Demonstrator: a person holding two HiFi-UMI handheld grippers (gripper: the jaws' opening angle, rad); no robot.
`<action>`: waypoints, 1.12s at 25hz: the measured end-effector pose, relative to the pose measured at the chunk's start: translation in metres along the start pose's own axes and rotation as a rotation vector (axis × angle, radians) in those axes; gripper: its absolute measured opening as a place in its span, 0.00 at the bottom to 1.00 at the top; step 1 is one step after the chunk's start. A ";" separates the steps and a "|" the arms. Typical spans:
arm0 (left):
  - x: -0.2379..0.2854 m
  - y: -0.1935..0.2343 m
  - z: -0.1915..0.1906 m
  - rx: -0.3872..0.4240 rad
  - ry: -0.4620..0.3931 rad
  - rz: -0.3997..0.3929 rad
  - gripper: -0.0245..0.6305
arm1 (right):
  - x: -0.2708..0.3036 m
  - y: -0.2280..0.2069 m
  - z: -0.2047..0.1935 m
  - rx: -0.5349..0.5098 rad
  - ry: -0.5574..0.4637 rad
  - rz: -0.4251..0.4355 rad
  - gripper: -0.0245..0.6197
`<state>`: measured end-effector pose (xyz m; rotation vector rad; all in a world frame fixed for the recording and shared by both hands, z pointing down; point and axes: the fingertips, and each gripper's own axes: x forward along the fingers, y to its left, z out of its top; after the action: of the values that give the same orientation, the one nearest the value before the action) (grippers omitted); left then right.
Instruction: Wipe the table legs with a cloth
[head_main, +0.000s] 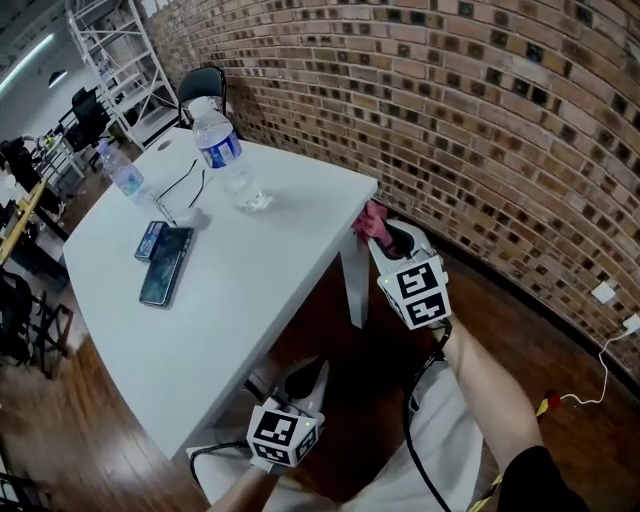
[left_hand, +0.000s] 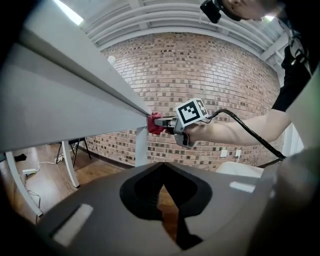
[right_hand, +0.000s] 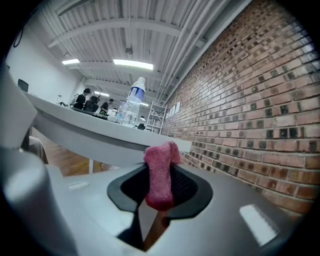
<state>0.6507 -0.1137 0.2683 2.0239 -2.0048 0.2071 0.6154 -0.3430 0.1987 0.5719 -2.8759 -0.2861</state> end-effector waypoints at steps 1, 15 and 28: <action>0.001 -0.001 0.000 -0.001 0.006 0.002 0.04 | 0.002 0.003 -0.004 0.010 0.001 0.007 0.18; 0.040 0.005 -0.011 -0.008 0.067 0.070 0.04 | 0.025 0.019 -0.081 0.099 0.054 0.070 0.18; 0.077 0.025 -0.047 -0.097 0.137 0.187 0.04 | 0.042 0.032 -0.149 0.185 0.131 0.127 0.18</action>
<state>0.6319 -0.1725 0.3384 1.7163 -2.0752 0.2739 0.6001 -0.3525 0.3558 0.4177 -2.8122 0.0363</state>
